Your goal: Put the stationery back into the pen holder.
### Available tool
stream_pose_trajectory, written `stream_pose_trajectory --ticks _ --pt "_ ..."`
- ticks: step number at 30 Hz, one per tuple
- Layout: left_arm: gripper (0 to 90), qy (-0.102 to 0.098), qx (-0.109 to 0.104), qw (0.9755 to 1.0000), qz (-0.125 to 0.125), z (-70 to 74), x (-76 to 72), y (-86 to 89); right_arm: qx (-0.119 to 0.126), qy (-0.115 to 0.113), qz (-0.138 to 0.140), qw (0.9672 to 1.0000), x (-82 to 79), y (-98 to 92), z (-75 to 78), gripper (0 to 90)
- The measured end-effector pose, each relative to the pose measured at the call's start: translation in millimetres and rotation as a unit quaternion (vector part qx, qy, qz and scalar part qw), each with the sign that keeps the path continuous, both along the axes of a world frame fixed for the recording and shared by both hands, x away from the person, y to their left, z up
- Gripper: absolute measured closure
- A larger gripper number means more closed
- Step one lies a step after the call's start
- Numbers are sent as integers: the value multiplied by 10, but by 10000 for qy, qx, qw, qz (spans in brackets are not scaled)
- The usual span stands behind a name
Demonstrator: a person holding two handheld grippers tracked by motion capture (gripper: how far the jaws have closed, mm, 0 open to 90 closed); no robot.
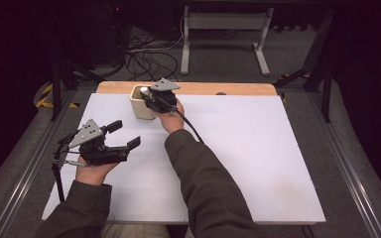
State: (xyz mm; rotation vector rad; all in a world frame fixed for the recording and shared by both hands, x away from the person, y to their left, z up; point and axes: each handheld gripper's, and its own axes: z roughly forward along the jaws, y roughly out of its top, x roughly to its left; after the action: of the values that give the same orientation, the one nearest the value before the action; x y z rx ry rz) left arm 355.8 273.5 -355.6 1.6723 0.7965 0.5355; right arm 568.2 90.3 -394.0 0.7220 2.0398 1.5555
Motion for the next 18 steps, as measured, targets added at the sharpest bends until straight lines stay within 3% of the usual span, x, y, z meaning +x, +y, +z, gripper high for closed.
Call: stream_pose_trajectory --ticks 8,18 --pt "130 21 33 10000 1 -21 13 -21 149 147 108 9997 -60 -133 43 430" --pt "127 23 137 9999 -1 -46 16 -61 439 254 162 9986 -233 -434 125 298"
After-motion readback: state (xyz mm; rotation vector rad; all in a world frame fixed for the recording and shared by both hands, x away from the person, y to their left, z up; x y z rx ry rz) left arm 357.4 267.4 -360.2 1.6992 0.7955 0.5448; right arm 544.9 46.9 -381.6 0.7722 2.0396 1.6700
